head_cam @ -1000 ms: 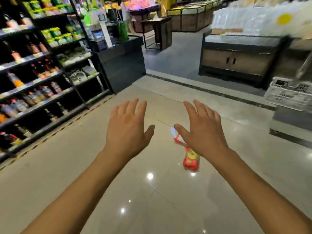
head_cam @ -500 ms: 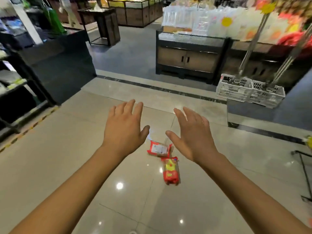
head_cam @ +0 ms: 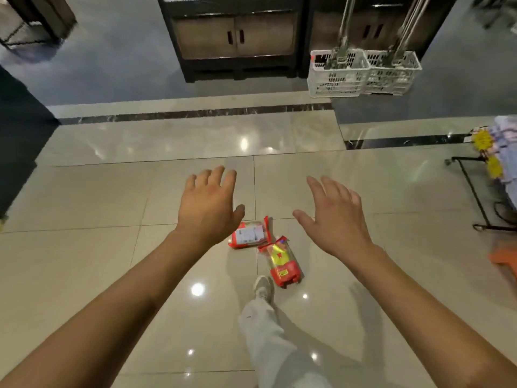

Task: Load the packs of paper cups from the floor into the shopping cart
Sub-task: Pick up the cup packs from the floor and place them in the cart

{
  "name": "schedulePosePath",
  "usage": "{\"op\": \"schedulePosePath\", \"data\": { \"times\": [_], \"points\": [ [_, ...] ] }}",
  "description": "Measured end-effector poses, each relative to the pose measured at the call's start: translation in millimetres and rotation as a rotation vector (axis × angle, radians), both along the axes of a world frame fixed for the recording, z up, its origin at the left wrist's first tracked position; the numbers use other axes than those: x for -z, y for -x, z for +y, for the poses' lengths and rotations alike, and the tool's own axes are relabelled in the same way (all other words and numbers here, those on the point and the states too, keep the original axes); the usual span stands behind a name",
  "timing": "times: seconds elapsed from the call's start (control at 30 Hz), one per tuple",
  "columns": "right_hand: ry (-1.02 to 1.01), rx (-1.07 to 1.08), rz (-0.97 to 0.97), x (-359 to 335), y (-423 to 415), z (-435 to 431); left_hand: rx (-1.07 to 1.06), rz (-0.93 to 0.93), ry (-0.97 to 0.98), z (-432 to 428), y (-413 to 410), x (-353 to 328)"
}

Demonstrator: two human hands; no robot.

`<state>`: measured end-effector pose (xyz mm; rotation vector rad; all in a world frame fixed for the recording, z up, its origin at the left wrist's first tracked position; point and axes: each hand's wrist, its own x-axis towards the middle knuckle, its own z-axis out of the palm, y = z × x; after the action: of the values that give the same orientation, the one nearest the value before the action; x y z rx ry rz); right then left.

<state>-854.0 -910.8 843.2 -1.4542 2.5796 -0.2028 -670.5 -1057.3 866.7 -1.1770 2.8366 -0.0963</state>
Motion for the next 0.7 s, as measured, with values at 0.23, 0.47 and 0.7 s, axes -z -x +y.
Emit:
{"op": "schedulePosePath", "data": {
  "times": [0.23,0.47,0.7],
  "points": [
    [-0.147,0.132,-0.141,138.4,58.0,-125.5,0.113,-0.147,-0.096,-145.9,64.9,124.7],
    [-0.386,0.234,-0.242,343.0,96.0,-167.4,0.21,-0.268,-0.213,-237.4,121.1,351.4],
    [-0.519,0.282,-0.37,592.1,97.2,-176.1,0.244,-0.384,-0.327,-268.3,135.0,623.4]
  ]
}}
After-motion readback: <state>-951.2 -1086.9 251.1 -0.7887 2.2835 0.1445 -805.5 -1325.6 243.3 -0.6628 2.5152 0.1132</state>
